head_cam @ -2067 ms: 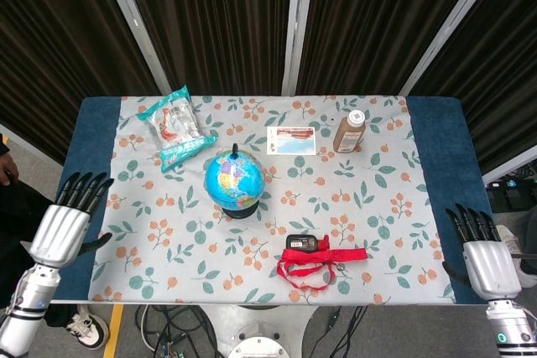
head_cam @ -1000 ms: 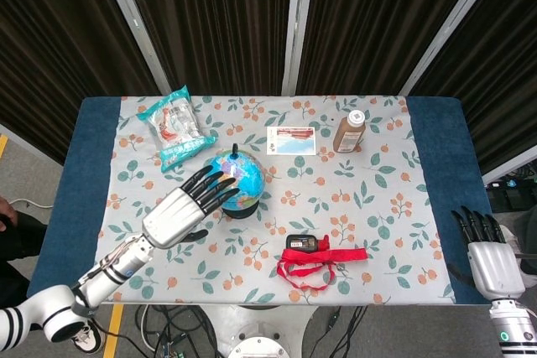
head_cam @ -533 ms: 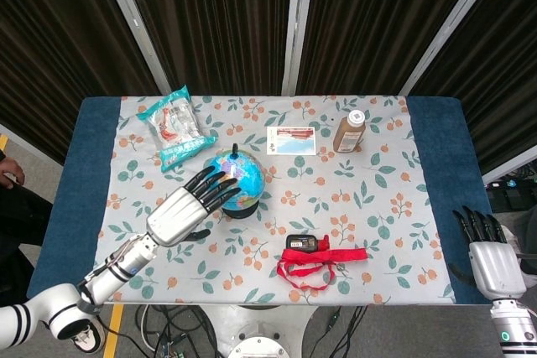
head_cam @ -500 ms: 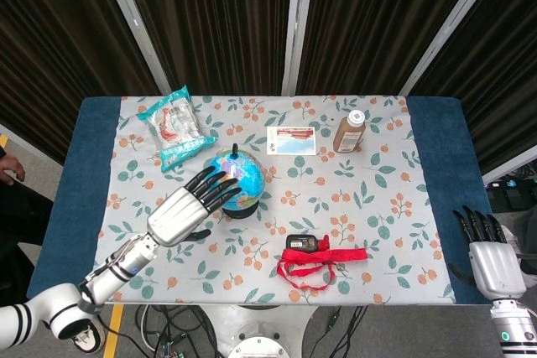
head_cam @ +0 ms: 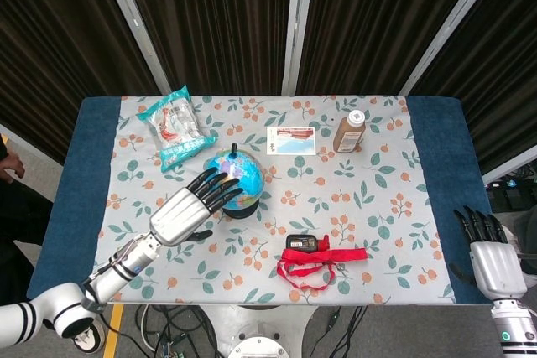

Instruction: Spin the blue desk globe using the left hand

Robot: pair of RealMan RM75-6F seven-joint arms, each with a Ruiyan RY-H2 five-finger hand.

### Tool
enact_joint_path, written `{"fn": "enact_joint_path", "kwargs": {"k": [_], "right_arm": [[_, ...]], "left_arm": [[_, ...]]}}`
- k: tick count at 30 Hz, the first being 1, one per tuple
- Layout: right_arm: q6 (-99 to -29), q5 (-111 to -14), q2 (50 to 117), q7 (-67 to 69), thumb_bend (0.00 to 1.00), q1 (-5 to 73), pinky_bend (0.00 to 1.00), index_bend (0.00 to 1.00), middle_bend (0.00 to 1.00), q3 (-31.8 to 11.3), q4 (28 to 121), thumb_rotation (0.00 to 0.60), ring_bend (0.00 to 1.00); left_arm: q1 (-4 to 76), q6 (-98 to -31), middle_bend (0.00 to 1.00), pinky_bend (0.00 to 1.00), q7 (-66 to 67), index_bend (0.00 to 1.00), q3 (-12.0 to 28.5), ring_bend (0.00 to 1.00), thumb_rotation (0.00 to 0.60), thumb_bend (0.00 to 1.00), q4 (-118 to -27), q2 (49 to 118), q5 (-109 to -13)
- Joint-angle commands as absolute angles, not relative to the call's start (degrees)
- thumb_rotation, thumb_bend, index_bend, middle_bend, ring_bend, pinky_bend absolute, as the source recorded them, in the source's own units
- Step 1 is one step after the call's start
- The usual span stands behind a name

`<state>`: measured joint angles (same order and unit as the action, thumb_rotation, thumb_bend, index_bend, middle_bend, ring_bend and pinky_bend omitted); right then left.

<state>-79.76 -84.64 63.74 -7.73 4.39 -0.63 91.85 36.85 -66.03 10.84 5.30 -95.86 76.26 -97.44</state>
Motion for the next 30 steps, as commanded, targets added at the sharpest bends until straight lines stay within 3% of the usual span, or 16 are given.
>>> {"fn": "enact_joint_path", "kwargs": {"k": [1, 23, 30], "right_arm": [[-79.8, -84.6, 63.7, -7.8, 0.11, 4.4, 0.0, 0.0, 0.0, -0.6, 91.9, 0.6, 0.0], [-79.5, -84.7, 63.9, -9.5, 0.11, 4.7, 0.0, 0.0, 0.0, -0.6, 92.9, 0.6, 0.0], [-79.3, -84.4, 63.9, -9.3, 0.11, 4.7, 0.0, 0.0, 0.0, -0.6, 92.7, 0.6, 0.0]], "left_arm": [[36.6, -66.2, 0.07, 0.0, 11.1, 0.05, 5.0, 0.0, 0.6, 0.13, -95.9, 76.1, -97.1], [32.0, -73.9, 0.12, 0.0, 10.0, 0.08, 4.8, 0.0, 0.6, 0.13, -95.4, 71.3, -96.0], [34.9, -72.1, 0.12, 0.0, 10.0, 0.08, 5.6, 0.0, 0.6, 0.13, -96.1, 72.8, -98.7]]}}
